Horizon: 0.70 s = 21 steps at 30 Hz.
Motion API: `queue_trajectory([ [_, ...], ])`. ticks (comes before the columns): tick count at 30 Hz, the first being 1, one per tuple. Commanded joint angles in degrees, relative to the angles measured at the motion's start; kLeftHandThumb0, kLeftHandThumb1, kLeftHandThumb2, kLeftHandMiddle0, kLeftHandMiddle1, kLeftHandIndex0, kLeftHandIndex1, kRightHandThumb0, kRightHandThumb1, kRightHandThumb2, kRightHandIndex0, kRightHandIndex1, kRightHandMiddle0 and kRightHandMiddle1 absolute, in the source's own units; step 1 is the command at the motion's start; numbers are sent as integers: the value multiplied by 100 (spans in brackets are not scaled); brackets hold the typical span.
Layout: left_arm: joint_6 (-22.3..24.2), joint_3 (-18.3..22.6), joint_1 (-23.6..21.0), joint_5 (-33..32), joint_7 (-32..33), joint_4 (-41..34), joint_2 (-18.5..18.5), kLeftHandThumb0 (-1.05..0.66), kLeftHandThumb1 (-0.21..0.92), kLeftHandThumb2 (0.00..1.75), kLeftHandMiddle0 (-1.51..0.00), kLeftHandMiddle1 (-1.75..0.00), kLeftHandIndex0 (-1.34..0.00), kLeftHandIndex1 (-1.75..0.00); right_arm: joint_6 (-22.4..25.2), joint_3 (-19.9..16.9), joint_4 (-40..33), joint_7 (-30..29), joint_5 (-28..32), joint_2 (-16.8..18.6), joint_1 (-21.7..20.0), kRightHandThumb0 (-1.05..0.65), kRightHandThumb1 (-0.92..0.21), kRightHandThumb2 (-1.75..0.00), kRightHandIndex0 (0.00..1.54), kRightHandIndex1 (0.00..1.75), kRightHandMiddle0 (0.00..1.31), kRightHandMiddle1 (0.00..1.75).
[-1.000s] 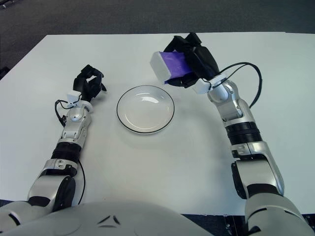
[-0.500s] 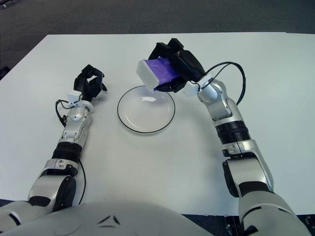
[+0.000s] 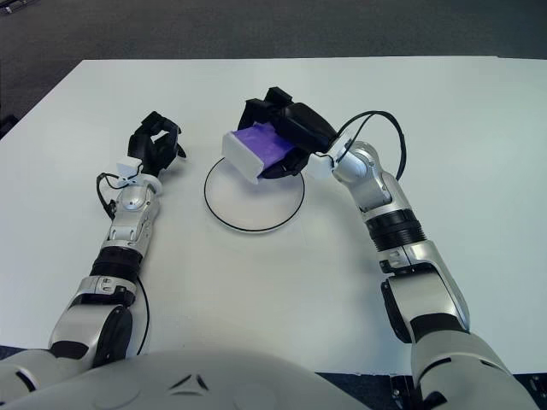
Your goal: Put the tissue paper into the plate.
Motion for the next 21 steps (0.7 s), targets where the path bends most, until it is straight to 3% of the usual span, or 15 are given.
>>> queue_trajectory([
  [1, -4, -4, 769, -6, 62, 369, -141, -34, 92, 34, -89, -175, -63, -175, -70, 41, 88, 350, 294, -29, -176, 0, -33, -129, 55, 174, 44, 170],
  [8, -17, 6, 751, -11, 69, 413, -144, -34, 92, 35, -89, -175, -63, -175, 236, 71, -18, 993, 581, -46, -186, 0, -43, -113, 54, 158, 41, 174],
  [18, 4, 11, 728, -5, 83, 434, -136, -35, 92, 35, -89, -175, -63, -175, 418, 86, -243, 1099, 463, 46, -99, 0, -52, -98, 55, 157, 37, 163],
  [21, 19, 9, 729, -2, 86, 426, -133, -35, 92, 35, -89, -175, -63, -175, 600, 95, -422, 1178, 470, 26, -55, -1, -69, -69, 51, 158, 38, 144],
])
